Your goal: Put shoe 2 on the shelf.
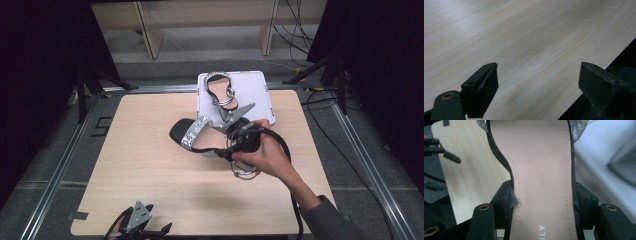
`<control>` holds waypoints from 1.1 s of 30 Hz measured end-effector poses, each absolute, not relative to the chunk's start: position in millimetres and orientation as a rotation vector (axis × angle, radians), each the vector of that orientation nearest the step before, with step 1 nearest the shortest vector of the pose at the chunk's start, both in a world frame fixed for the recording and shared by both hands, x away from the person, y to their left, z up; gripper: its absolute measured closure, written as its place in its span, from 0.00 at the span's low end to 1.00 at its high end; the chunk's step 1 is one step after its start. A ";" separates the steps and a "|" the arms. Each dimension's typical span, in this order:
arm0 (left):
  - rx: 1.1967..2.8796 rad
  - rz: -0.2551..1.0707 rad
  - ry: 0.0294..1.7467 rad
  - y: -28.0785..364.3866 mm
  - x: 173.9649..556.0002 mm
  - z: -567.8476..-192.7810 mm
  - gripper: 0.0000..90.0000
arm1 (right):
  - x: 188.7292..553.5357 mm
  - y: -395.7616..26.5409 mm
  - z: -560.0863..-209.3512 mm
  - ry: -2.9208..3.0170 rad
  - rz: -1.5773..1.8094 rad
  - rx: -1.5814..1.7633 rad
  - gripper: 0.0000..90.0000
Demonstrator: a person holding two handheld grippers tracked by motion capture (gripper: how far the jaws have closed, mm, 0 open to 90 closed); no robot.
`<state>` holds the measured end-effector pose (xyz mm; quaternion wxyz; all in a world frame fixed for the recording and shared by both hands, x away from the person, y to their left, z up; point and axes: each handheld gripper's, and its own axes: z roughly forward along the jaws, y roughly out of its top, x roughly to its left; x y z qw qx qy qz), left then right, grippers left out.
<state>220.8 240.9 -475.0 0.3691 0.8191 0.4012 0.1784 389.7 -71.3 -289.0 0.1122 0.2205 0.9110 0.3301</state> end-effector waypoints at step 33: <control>2.087 0.446 1.014 240.4 219.5 -473.3 0.17 | 551.7 -120.4 -244.1 2.263 0.799 1.500 0.48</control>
